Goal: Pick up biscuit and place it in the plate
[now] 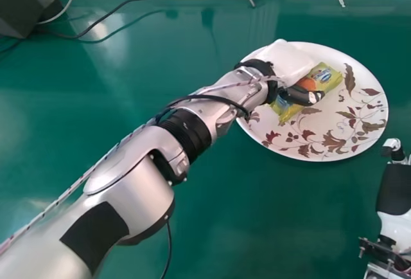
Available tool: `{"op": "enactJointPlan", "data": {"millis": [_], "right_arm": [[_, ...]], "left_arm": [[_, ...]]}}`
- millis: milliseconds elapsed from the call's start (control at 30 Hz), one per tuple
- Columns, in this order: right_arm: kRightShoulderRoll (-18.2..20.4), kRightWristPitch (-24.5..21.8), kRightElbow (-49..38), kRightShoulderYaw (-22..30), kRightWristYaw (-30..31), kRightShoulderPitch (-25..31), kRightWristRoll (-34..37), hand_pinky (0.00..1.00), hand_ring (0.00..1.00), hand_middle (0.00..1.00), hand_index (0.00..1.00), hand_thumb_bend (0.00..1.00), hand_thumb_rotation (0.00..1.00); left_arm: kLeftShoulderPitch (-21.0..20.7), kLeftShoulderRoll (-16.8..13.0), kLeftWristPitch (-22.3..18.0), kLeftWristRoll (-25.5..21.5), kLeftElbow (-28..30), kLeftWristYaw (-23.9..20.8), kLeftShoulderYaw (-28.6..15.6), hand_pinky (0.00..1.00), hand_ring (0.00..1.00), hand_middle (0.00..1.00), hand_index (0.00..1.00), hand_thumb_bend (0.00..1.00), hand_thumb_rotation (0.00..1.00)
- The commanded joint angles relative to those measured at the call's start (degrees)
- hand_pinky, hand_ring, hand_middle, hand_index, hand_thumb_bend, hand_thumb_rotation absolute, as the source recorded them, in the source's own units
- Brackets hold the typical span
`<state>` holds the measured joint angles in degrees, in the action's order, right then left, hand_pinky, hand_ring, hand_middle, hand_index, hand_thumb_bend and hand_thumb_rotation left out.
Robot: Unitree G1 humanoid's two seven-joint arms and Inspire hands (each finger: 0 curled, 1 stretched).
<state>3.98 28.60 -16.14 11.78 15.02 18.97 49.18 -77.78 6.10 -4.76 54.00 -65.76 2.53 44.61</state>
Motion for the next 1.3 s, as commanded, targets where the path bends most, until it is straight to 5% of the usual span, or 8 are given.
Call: {"op": "enactJointPlan", "data": {"millis": [0,133,167,233,333,1267], "right_arm": [[4.76,0.61,-0.47,-0.22,-0.15,0.38,-0.01,0.29,0.41,0.49,0.68,0.55,0.0],[4.79,0.9,-0.22,-0.25,-0.12,0.29,-0.25,0.33,0.49,0.49,0.66,0.55,0.0],[4.78,0.94,-0.14,-0.23,-0.06,0.26,-0.22,0.35,0.51,0.55,0.66,0.69,0.04],[4.81,1.07,0.04,-0.15,-0.08,0.15,-0.23,0.37,0.52,0.58,0.69,0.78,0.06],[4.84,1.22,0.22,-0.15,-0.11,0.03,-0.36,0.35,0.5,0.57,0.71,0.81,0.07],[4.14,2.53,1.21,-0.22,0.86,-0.8,-1.36,0.35,0.5,0.6,0.65,0.84,0.11]], "left_arm": [[-1.2,0.71,0.29,1.32,-1.04,-0.74,1.48,0.43,0.42,0.47,0.49,0.5,0.0],[-1.13,1.24,0.4,1.59,-2.1,-0.6,2.14,0.43,0.42,0.47,0.49,0.5,0.0],[-1.15,1.32,0.4,1.77,-2.33,-0.67,2.39,0.43,0.42,0.47,0.49,0.5,0.0],[-1.19,1.48,0.21,1.71,-2.88,-0.81,2.62,0.43,0.42,0.47,0.49,0.5,0.0],[-1.3,1.8,0.36,1.74,-3.57,-0.97,2.97,0.43,0.42,0.47,0.49,0.5,0.0],[-0.32,2.76,-1.31,2.3,-6.94,-5.48,6.12,0.4,0.44,0.48,0.5,0.5,0.0]]}}
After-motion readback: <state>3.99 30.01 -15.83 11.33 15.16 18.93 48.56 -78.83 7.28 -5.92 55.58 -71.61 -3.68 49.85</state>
